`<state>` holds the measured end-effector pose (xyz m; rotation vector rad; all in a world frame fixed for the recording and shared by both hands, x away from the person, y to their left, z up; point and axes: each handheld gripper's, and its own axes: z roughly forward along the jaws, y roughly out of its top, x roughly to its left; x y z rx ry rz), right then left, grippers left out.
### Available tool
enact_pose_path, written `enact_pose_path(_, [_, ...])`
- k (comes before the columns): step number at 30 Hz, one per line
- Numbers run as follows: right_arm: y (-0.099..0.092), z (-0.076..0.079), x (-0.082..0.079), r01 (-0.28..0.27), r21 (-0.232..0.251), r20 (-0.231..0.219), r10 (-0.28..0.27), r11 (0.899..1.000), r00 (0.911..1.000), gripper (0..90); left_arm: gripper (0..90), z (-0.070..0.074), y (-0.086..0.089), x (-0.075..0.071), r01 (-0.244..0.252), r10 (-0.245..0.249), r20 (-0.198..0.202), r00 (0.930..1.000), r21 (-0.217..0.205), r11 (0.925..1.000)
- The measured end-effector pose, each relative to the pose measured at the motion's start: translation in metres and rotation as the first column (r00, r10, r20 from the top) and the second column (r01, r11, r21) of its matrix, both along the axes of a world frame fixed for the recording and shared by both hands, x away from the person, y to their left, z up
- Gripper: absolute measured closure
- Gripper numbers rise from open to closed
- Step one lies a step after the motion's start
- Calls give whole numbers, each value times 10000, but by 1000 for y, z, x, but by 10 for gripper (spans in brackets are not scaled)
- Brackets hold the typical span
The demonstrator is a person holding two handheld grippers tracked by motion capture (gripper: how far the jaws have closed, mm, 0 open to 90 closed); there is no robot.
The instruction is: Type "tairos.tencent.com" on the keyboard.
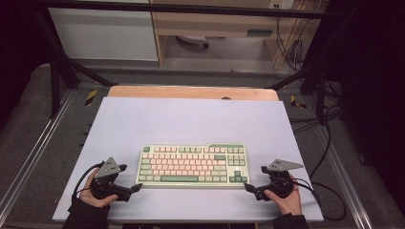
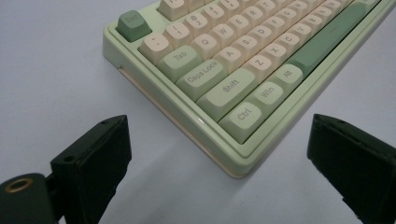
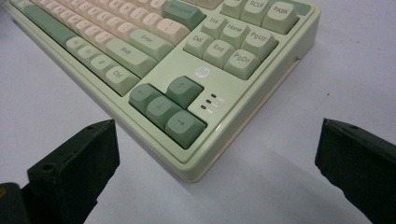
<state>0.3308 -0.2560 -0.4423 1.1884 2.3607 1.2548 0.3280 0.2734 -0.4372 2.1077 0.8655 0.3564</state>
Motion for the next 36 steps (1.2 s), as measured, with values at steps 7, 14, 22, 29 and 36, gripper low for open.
enact_pose_path(7, [-1,1,0,-5,-10,23,5,10000,10000,3,61,1,-1,-1,20,-20,18,10000,10,10000])
enact_pose_path(14, [0,0,0,-30,-50,6,30,10000,10000,3,65,2,-2,-1,17,-17,57,10000,43,10000])
enact_pose_path(22, [0,0,-1,-47,-18,-4,47,10000,10000,3,74,4,-5,-1,25,-25,87,10000,64,10000])
enact_pose_path(29, [0,0,-1,-17,-25,-30,17,10000,10000,3,114,9,-12,-1,-76,76,139,9999,18,10000])
enact_pose_path(36, [0,0,0,-21,-53,-37,21,10000,10000,3,208,17,-16,-2,-232,236,276,9993,-169,9996])
